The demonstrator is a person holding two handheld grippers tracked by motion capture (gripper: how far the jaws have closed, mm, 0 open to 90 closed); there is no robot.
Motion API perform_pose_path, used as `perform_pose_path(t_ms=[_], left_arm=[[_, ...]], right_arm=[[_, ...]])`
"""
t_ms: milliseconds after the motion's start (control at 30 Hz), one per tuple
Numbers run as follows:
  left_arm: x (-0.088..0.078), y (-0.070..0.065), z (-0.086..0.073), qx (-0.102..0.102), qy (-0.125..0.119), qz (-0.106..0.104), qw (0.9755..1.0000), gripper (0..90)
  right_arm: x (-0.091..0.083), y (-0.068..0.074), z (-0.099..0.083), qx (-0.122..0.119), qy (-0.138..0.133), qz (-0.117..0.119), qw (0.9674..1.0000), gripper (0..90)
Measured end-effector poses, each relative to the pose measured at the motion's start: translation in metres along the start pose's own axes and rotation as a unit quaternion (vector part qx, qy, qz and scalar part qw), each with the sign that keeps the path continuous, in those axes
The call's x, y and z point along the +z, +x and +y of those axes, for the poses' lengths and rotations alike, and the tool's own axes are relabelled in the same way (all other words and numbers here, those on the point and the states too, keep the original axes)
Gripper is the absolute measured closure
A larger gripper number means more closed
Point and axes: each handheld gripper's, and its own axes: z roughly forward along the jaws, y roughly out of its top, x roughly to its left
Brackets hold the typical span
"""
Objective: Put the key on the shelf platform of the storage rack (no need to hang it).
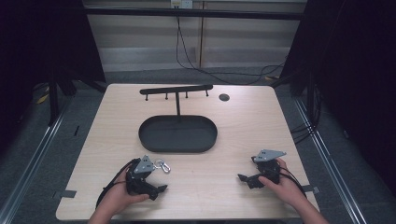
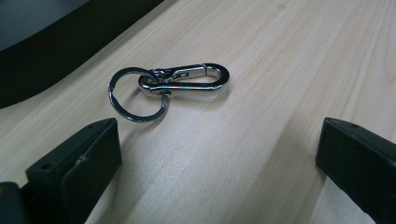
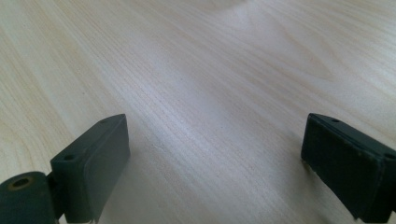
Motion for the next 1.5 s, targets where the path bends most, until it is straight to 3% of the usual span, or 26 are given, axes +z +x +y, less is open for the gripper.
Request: perform_pose_path(t_ms=[167, 200, 233, 300, 367, 467, 733, 933, 1033, 1067, 1167, 1367, 1500], left_arm=[[0.0, 0.0, 0.001, -0.005, 0.003, 0.001, 1.0, 1.5], [-0.003, 0.001, 0.005, -0.017, 0.015, 0.013, 0.9997, 3.8], [-0.003, 0.001, 0.005, -0.017, 0.015, 0.013, 0.9997, 12.1], [-0.006, 0.003, 0.008, -0.028, 0.02, 0.024, 0.9991, 16.7], [-0.009, 0.005, 0.01, -0.053, 0.033, 0.019, 0.9979, 19.0], [-0.011, 0.006, 0.014, -0.062, 0.055, 0.019, 0.9964, 22.1], [-0.009, 0.008, 0.027, -0.062, 0.105, 0.025, 0.9922, 26.0], [-0.008, 0.01, 0.037, -0.062, 0.123, 0.027, 0.9901, 26.1], [-0.006, 0.011, 0.042, -0.07, 0.141, 0.026, 0.9872, 27.5], [-0.006, 0.012, 0.044, -0.06, 0.146, 0.029, 0.987, 28.0], [-0.005, 0.013, 0.05, -0.063, 0.151, 0.027, 0.9861, 29.3], [0.005, 0.013, 0.063, -0.059, 0.177, 0.02, 0.9822, 29.4], [0.009, 0.016, 0.071, -0.056, 0.197, 0.027, 0.9785, 29.1]], right_arm=[[0.0, 0.0, 0.0, 0.001, 0.0, 0.0, 1.0, 7.3], [0.0, 0.0, 0.0, 0.002, 0.001, -0.001, 1.0, 7.3], [0.0, 0.0, 0.0, 0.002, 0.001, -0.001, 1.0, 7.3], [0.0, 0.0, 0.0, 0.002, 0.001, -0.001, 1.0, 7.3], [0.0, 0.0, 0.0, 0.001, 0.0, 0.0, 1.0, 7.2], [0.0, 0.0, 0.0, 0.002, 0.001, -0.001, 1.0, 7.3], [-0.001, 0.001, 0.0, 0.002, 0.001, -0.002, 1.0, 7.3], [-0.001, 0.001, -0.001, 0.004, 0.001, -0.003, 1.0, 7.3], [-0.001, 0.001, -0.001, 0.004, 0.0, -0.003, 1.0, 7.3], [-0.001, 0.001, -0.001, 0.004, 0.0, -0.003, 1.0, 7.3], [-0.001, 0.001, -0.001, 0.004, 0.0, -0.003, 1.0, 7.3], [-0.001, 0.001, -0.001, 0.004, 0.0, -0.003, 1.0, 7.3], [-0.001, 0.001, -0.001, 0.003, 0.0, -0.003, 1.0, 7.3]])
